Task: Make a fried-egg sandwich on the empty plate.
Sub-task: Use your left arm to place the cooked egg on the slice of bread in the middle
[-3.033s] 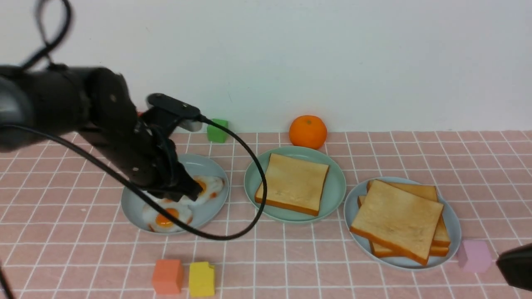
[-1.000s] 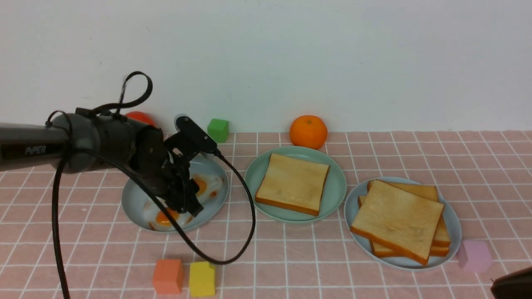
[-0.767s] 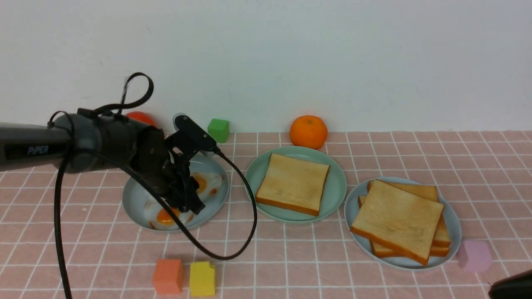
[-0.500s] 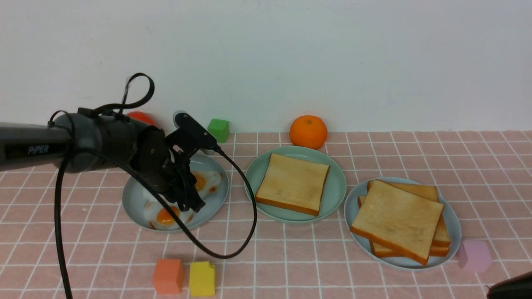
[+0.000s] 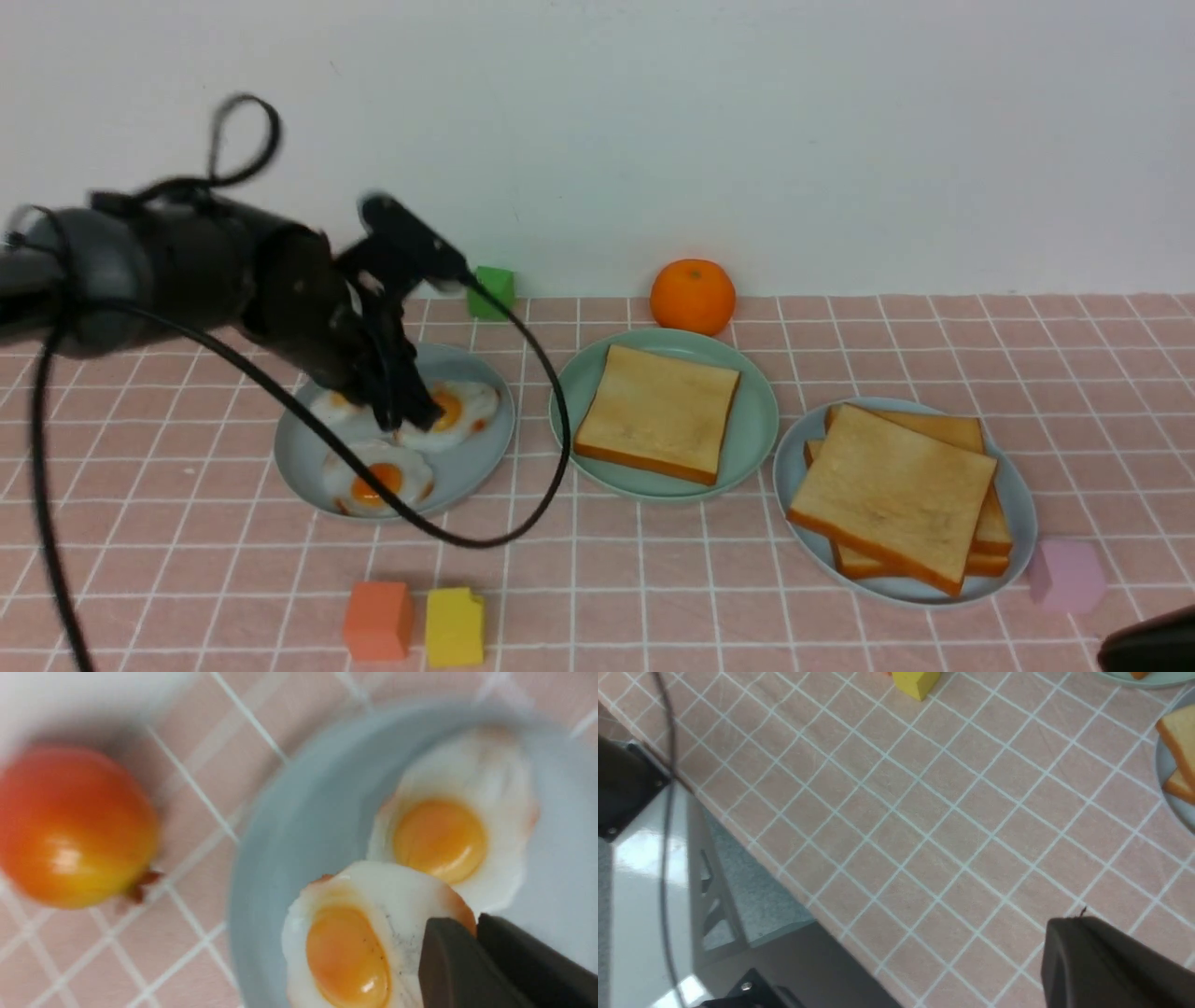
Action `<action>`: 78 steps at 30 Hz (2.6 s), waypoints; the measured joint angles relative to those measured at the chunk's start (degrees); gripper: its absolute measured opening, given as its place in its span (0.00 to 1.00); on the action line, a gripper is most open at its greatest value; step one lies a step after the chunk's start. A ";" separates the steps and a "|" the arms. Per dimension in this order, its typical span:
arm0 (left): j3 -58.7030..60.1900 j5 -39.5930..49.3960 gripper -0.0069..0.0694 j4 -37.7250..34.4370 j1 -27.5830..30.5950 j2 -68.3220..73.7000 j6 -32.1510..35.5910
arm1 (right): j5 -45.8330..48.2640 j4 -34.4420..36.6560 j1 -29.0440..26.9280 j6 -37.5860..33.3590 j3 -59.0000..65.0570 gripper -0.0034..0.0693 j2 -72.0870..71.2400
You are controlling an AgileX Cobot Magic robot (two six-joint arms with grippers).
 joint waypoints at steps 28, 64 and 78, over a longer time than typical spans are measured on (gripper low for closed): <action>-26.36 7.05 0.18 -5.74 -20.87 18.53 10.37 | 7.31 -14.19 0.00 12.11 0.00 0.09 -9.49; -27.14 4.04 0.27 2.46 -20.82 23.34 10.32 | 7.36 -11.75 0.00 12.69 0.00 0.09 -12.03; -27.14 9.95 0.52 -4.69 -20.88 19.00 9.65 | 7.36 -12.38 0.00 13.98 0.00 0.09 -11.90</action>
